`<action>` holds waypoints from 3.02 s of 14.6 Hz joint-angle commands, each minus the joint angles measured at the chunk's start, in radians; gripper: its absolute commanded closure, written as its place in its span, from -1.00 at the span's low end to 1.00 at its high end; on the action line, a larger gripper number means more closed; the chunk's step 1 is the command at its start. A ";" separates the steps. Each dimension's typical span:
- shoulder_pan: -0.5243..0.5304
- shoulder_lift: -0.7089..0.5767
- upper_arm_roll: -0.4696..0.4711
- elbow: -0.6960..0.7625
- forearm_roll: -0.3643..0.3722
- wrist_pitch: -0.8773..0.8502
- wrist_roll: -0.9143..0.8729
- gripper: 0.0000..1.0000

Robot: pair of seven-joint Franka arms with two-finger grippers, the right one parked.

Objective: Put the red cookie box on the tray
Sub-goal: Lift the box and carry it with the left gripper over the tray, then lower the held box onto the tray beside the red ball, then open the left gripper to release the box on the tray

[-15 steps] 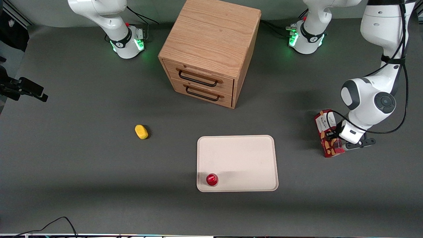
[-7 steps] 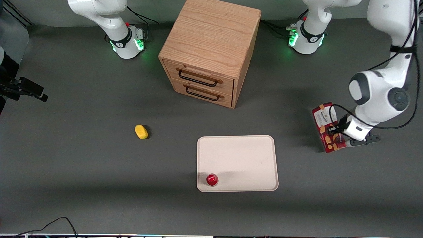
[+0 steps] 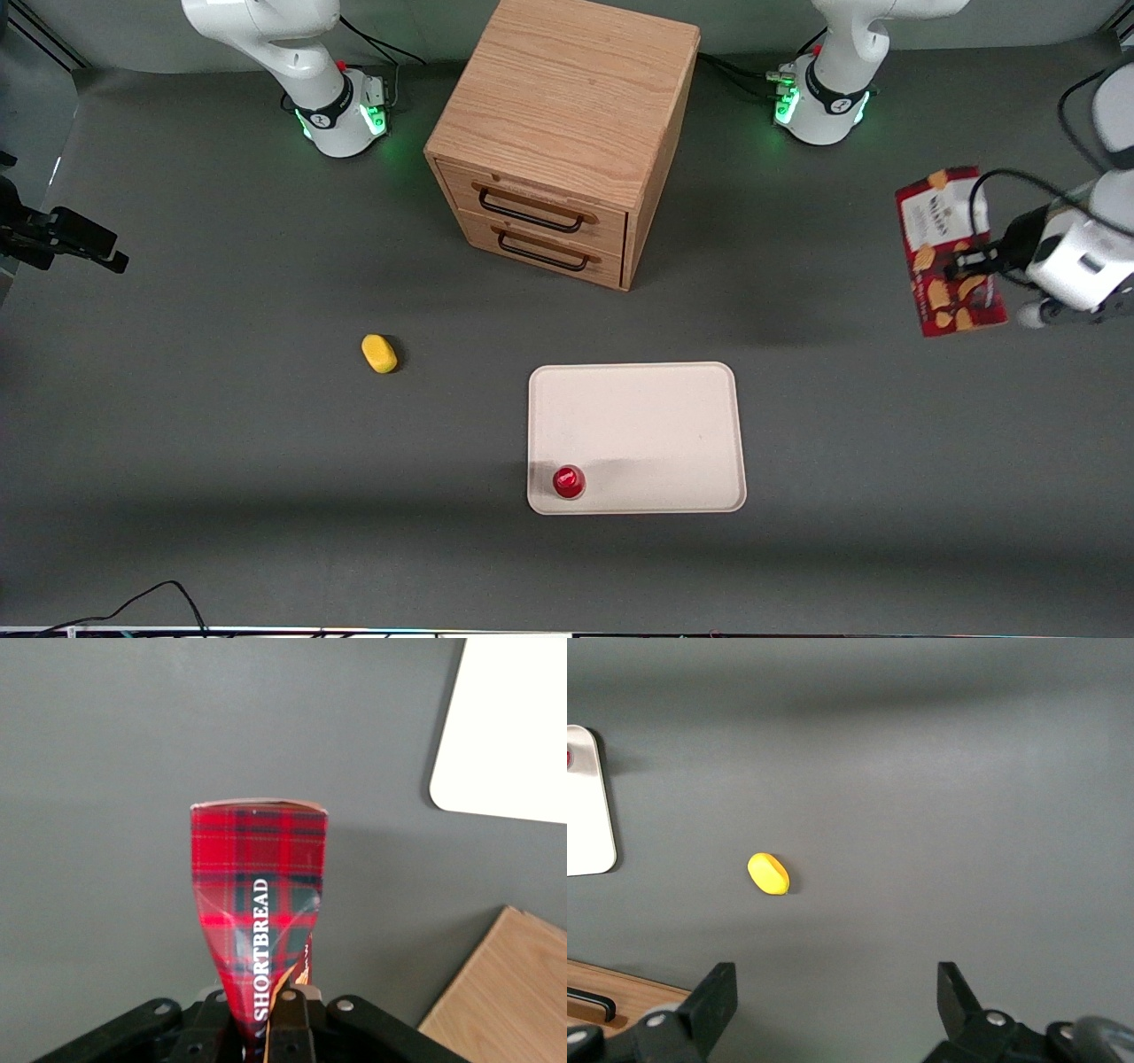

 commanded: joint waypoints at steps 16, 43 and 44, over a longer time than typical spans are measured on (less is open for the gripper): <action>-0.096 0.547 -0.434 0.392 0.241 0.448 -0.910 1.00; -0.084 0.686 -0.390 0.170 0.396 0.785 -0.837 -1.00; -0.079 0.666 -0.393 0.196 0.382 0.692 -0.820 -1.00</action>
